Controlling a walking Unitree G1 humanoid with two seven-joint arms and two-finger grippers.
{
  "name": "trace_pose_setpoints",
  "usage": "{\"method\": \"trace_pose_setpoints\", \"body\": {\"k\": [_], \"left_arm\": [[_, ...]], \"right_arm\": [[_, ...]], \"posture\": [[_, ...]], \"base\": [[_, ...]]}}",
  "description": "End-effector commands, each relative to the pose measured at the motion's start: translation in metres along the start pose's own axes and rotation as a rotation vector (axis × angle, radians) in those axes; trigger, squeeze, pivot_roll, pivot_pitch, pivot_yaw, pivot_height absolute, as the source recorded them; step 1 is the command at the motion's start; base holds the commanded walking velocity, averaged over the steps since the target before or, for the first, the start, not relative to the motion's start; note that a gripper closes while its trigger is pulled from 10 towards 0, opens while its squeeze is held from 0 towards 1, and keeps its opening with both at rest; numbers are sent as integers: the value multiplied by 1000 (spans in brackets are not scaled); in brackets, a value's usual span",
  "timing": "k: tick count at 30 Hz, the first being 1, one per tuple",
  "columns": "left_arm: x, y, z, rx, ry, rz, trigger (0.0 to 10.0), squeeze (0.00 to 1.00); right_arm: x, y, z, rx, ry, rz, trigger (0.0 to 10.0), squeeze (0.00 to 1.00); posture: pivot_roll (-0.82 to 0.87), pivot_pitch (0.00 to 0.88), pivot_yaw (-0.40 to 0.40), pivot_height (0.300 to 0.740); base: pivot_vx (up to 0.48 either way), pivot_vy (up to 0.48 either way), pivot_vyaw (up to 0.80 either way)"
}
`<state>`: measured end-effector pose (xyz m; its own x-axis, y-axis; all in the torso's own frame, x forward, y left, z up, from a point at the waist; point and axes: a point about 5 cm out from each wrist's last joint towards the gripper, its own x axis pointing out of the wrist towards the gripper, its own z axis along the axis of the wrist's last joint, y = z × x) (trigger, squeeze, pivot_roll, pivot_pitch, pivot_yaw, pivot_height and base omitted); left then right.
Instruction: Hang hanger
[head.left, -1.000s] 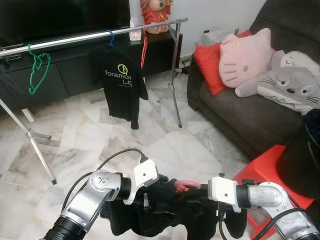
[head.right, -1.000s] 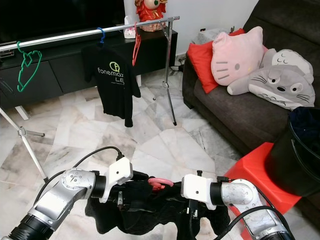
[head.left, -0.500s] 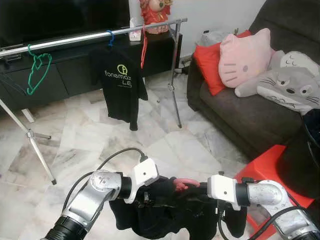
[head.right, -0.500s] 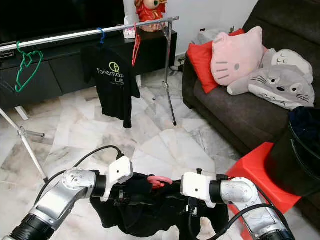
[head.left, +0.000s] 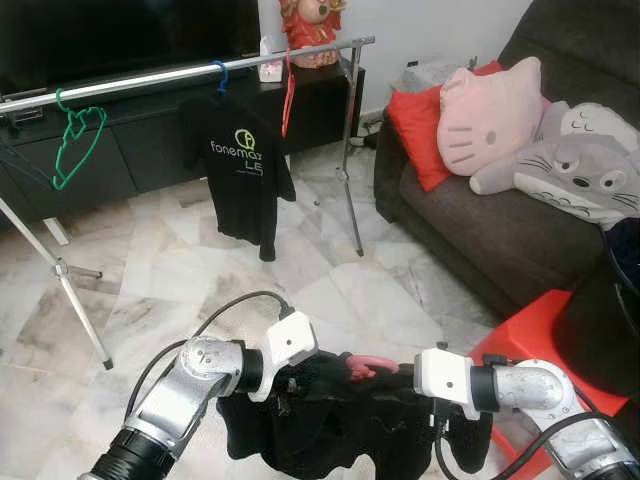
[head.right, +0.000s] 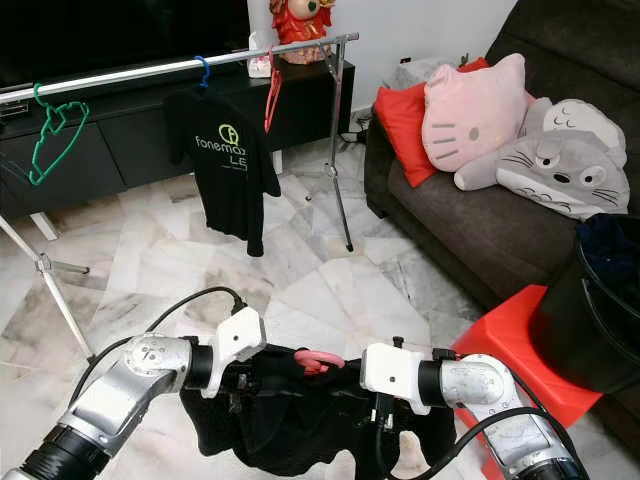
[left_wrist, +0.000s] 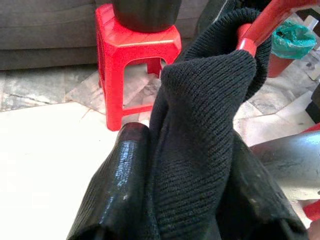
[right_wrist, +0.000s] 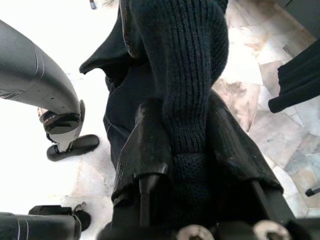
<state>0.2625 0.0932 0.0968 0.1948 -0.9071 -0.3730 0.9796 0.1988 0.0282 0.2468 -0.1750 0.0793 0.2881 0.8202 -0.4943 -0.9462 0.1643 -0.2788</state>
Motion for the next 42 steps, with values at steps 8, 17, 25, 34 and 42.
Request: {"method": "trace_pose_setpoints", "body": {"k": [8,17,25,34,42], "left_arm": [[2,-1,4,15,-1,-17,0,0],[4,-2,3,14,-4,-23,0,0],[4,-3,3,14,-6,-22,0,0],[5,-3,3,13,-10,-16,0,0],[6,-4,2,17,-2,-21,0,0]], "right_arm": [[4,-4,12,-36,-51,-1,0,0],[5,-5,9,-40,-27,-14,10000,0],[6,-7,9,-39,-25,-18,10000,0],[5,-7,7,-21,-15,-31,10000,1000],[5,-8,6,-12,-1,-30,10000,1000]], "posture": [[-126,0,-18,740],[-126,0,-20,740],[-126,0,-22,740],[-129,0,-21,740],[-131,0,-22,740]], "base": [[0,0,0],[0,0,0],[0,0,0],[0,0,0],[0,0,0]]}}
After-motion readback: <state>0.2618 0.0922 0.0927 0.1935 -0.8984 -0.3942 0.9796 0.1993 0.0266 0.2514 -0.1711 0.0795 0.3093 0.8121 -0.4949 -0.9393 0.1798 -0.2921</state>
